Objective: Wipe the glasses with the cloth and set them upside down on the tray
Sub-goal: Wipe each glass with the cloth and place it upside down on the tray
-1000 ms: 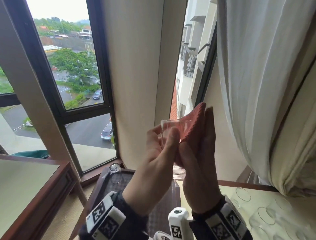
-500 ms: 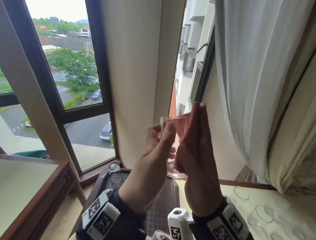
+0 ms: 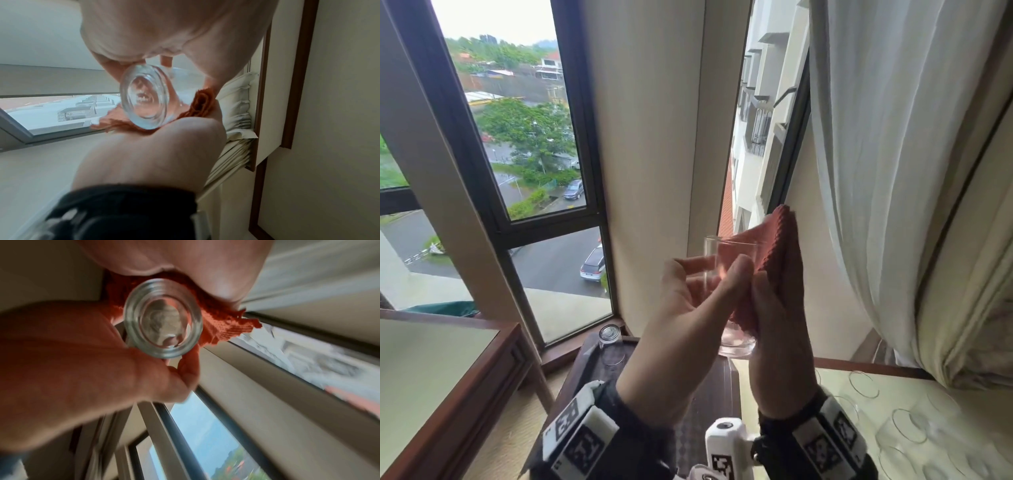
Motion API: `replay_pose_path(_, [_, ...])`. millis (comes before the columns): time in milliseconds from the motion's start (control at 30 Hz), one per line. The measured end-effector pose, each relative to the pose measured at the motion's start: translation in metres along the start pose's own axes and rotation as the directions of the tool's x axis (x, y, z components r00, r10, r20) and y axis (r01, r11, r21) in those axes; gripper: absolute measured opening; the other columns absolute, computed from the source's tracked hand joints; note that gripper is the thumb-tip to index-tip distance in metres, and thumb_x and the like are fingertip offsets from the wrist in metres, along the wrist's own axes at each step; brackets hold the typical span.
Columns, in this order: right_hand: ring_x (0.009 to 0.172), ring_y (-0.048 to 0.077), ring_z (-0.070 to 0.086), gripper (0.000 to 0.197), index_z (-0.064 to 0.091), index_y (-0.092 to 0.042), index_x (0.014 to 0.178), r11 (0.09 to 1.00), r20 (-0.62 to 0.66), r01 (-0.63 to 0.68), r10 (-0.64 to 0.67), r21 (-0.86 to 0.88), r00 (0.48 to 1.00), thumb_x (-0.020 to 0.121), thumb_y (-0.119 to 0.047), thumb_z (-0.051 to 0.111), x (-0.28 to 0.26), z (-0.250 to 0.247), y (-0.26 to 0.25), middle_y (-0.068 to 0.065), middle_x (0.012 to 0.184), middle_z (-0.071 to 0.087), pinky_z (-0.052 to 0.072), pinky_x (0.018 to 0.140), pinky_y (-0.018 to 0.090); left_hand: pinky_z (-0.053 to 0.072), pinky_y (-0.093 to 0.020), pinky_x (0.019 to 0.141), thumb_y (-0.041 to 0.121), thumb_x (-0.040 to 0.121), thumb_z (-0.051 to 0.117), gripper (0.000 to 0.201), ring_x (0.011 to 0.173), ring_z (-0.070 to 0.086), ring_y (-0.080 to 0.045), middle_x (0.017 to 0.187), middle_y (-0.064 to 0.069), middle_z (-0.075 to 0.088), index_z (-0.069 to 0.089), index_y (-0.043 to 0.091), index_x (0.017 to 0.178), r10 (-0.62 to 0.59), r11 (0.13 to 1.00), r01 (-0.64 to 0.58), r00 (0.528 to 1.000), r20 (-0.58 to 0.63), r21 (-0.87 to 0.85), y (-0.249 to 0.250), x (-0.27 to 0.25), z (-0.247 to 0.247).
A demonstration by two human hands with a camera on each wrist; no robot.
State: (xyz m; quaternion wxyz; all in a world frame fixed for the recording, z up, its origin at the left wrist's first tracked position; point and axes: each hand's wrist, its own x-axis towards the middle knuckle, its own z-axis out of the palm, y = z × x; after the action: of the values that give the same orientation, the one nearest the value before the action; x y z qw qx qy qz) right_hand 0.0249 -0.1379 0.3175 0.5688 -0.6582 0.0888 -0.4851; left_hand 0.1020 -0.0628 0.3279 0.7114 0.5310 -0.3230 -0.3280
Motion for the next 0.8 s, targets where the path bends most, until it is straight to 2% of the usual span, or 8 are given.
replay_pose_path(133, [0.156,0.022,0.015,0.064,0.011,-0.035,0.161,0.944,0.133,0.257,-0.233,-0.206,0.963,0.105,-0.044,0.041,-0.016,0.005,0.01,-0.004,0.17,0.007,0.034,0.12,0.047,0.061,-0.038,0.078,0.067,0.098,0.056,0.06,0.094,0.074,-0.028,0.116,-0.019,0.069,0.057,0.015,0.128,0.003,1.0,-0.003,1.0,-0.004,-0.016,0.003,0.002,-0.005])
replay_pose_path(233, [0.14,0.006,0.045,0.072,0.015,-0.025,0.161,0.953,0.123,0.165,-0.138,-0.254,0.983,0.102,-0.061,0.033,-0.039,0.009,0.029,-0.008,0.16,0.039,0.044,0.109,0.024,0.05,-0.049,0.103,0.071,0.091,0.051,0.068,0.102,0.07,-0.035,0.111,-0.016,0.072,0.062,0.013,0.125,0.038,0.999,-0.039,0.998,-0.044,-0.006,0.009,0.005,-0.013])
replay_pose_path(333, [0.09,0.004,0.065,0.088,0.028,-0.018,0.158,0.984,0.042,-0.027,0.035,-0.178,0.998,0.093,-0.077,0.034,-0.038,0.006,0.031,-0.016,0.109,0.069,0.057,0.082,0.033,0.054,-0.045,0.093,0.074,0.085,0.053,0.073,0.089,0.066,-0.026,0.096,-0.011,0.068,0.062,0.013,0.125,0.064,0.998,-0.064,0.998,-0.017,-0.009,0.011,0.003,-0.013])
replay_pose_path(500, [0.147,0.013,0.038,0.063,0.017,-0.025,0.16,0.972,0.083,0.197,-0.187,-0.131,0.979,0.103,-0.015,0.044,-0.004,0.007,-0.004,-0.013,0.163,0.029,0.048,0.11,0.04,0.064,-0.03,0.078,0.077,0.094,0.049,0.071,0.091,0.075,-0.024,0.102,-0.012,0.073,0.058,0.015,0.128,0.059,0.997,-0.058,0.998,-0.017,0.051,0.008,-0.001,-0.007])
replay_pose_path(567, [0.154,0.019,0.022,0.061,0.017,-0.031,0.16,0.948,0.142,0.251,-0.226,-0.197,0.964,0.105,-0.024,0.044,-0.004,0.01,-0.004,-0.009,0.169,0.015,0.038,0.115,0.054,0.066,-0.042,0.075,0.074,0.098,0.05,0.072,0.085,0.075,-0.032,0.099,-0.021,0.069,0.056,0.009,0.131,0.04,0.999,-0.039,0.999,-0.022,0.016,0.01,0.001,-0.008])
replay_pose_path(633, [0.156,0.027,0.012,0.058,0.018,-0.024,0.161,0.886,0.218,0.348,-0.291,-0.305,0.931,0.107,-0.038,0.036,-0.016,0.011,0.005,0.002,0.17,0.008,0.027,0.122,0.053,0.059,-0.066,0.093,0.078,0.092,0.052,0.074,0.109,0.072,-0.047,0.122,-0.029,0.067,0.059,0.017,0.132,0.017,0.999,-0.019,0.999,-0.047,-0.033,0.018,0.003,-0.012])
replay_pose_path(700, [0.157,0.028,0.009,0.064,0.018,-0.012,0.16,0.879,0.251,0.366,-0.297,-0.304,0.921,0.108,-0.048,0.025,-0.031,0.01,0.019,0.01,0.17,0.002,0.022,0.125,0.041,0.051,-0.063,0.107,0.079,0.086,0.051,0.071,0.12,0.068,-0.037,0.13,-0.019,0.068,0.063,0.023,0.127,0.026,0.999,-0.029,0.996,-0.081,-0.037,0.023,0.008,-0.02])
replay_pose_path(800, [0.146,0.018,0.039,0.07,0.021,-0.009,0.156,0.963,0.184,0.248,-0.225,-0.11,0.957,0.105,-0.056,0.03,-0.032,0.012,0.016,0.008,0.164,0.029,0.037,0.117,0.03,0.051,-0.048,0.105,0.075,0.087,0.044,0.067,0.1,0.07,-0.017,0.109,-0.005,0.074,0.061,0.021,0.123,0.075,0.995,-0.071,0.996,-0.054,0.071,0.022,0.008,-0.022])
